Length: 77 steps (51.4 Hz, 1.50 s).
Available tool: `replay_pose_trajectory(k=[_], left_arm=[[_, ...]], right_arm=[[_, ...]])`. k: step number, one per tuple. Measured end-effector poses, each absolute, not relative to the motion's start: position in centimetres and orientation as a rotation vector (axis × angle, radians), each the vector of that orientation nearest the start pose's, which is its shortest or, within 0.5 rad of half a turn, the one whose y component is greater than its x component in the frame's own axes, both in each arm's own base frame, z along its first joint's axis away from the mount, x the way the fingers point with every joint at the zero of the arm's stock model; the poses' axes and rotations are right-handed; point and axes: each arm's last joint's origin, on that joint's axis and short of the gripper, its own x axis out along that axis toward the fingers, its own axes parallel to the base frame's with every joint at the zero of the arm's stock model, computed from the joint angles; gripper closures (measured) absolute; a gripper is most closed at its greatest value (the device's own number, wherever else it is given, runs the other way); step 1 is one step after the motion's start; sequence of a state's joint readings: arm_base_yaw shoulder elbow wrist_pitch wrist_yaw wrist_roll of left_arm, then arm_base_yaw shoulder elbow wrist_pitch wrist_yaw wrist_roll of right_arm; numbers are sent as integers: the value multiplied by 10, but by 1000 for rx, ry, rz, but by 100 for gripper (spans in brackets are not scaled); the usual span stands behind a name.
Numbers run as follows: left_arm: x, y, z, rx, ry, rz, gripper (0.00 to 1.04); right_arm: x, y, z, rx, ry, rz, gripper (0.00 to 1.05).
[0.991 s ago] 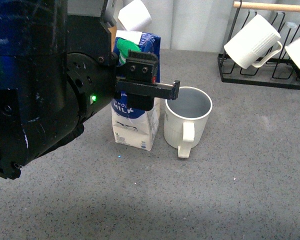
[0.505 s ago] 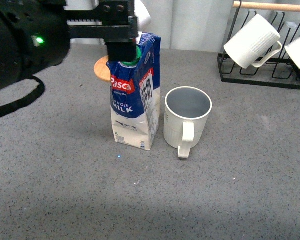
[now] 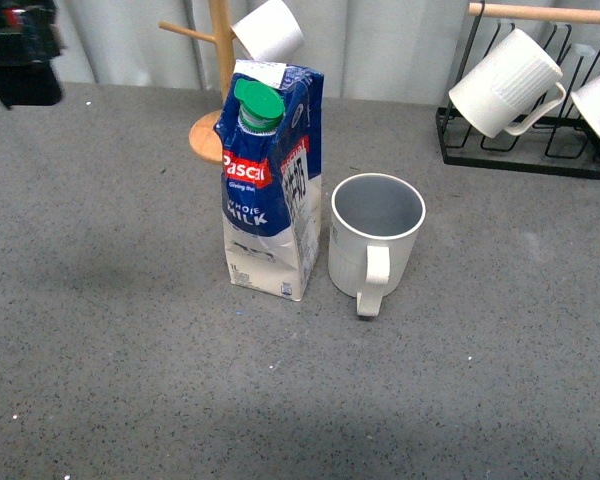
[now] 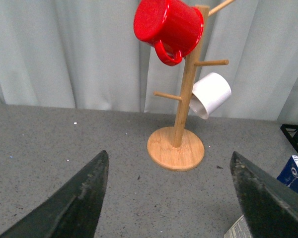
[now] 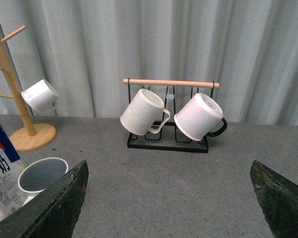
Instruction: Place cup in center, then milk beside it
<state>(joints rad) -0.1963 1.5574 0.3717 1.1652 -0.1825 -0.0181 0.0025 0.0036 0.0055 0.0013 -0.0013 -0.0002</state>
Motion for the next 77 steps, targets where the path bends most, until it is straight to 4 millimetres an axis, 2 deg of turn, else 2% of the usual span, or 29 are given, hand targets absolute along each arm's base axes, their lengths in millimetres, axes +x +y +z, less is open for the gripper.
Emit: replay_pose_trajectory(k=[7,16,18,34,77], left_arm=[[235,-34,163,-13,6,-6,54],[201,-19,161,-7,15,-1,95],[195,-17,162,-9,13,-2,101],[164,0,162,-5,13,3,101],[123,0,173,-4,-20,-2,101]], right_arm=[[98,0,165,0,-3,3,9],[98,0,165,0,-3,4,9],[98,0,165,0,-3,4,9],[98,0,165,0,-3,3,9],[98,0,165,0,-3,4,9]])
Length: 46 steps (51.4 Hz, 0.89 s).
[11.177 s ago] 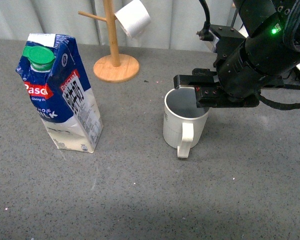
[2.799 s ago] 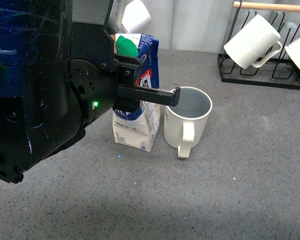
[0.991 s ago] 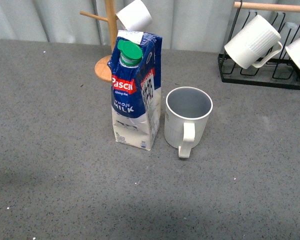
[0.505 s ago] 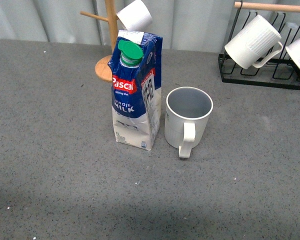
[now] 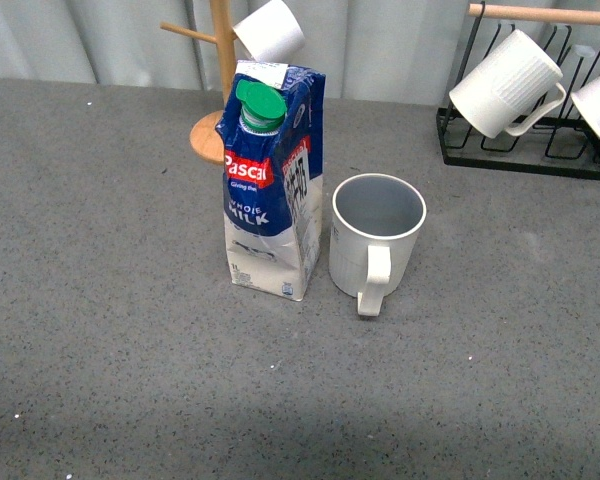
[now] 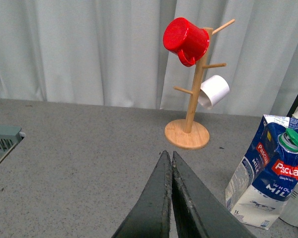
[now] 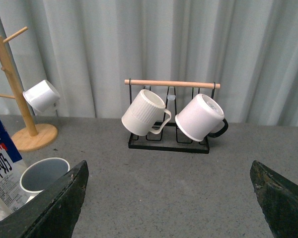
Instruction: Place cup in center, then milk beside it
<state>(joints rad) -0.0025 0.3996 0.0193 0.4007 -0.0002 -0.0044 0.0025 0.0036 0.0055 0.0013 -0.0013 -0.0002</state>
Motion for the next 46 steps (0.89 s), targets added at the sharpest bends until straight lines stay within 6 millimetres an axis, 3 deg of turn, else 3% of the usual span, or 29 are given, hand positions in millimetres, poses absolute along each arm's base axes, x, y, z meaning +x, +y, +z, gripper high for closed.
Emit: replay_pose_trajectory(k=[46], left_arm=[[97,0,170,-4,-17,-2,101]], right_arm=[[98,0,165,0,-3,4,9]])
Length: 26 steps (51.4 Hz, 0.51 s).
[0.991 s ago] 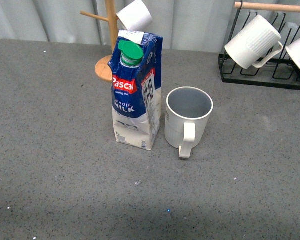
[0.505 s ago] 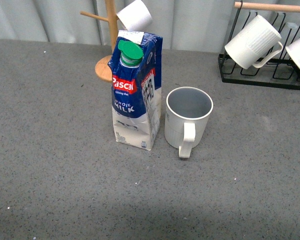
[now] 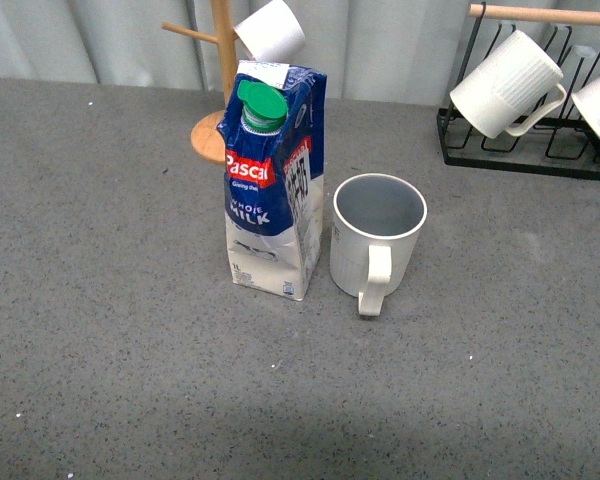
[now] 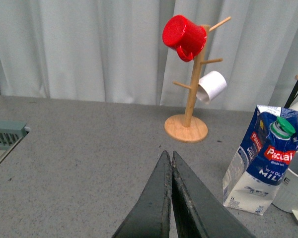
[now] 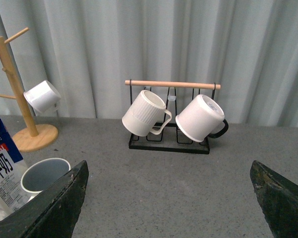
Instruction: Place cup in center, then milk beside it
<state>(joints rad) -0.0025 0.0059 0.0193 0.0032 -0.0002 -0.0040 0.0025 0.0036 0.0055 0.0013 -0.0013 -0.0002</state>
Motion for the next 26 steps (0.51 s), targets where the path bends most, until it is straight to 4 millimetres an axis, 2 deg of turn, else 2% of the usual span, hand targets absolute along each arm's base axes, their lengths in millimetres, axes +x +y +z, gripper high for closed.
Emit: replay_pose_trajectory(k=[7,26], left_arm=[[97,0,170,-4,-15,-3,98],[97,0,170,-4,-15,-3,41]], right_arm=[[98,0,165,0,-3,4,9],[98,0,165,0,-3,4,9]])
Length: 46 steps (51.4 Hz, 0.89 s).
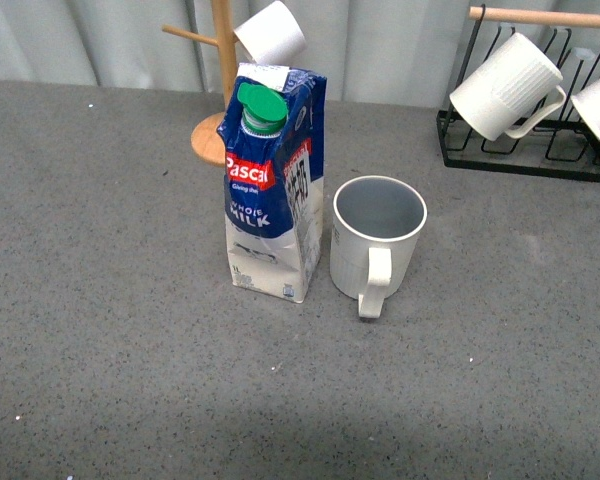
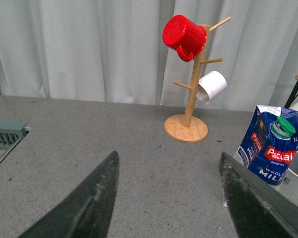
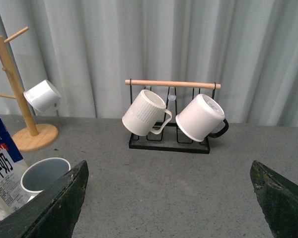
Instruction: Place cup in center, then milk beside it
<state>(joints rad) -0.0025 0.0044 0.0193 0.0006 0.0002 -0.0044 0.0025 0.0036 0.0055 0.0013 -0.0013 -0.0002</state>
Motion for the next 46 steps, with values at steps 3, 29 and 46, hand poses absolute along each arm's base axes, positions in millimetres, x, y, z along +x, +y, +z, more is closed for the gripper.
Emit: replay_pose_trajectory(k=[3,29,46], left_arm=[[97,0,170,-4,-15,-3,33],[97,0,170,-4,-15,-3,7],[97,0,170,-4,-15,-3,7]], right_arm=[[98,0,165,0,-3,4,9],[98,0,165,0,-3,4,9],[98,0,165,0,-3,4,9]])
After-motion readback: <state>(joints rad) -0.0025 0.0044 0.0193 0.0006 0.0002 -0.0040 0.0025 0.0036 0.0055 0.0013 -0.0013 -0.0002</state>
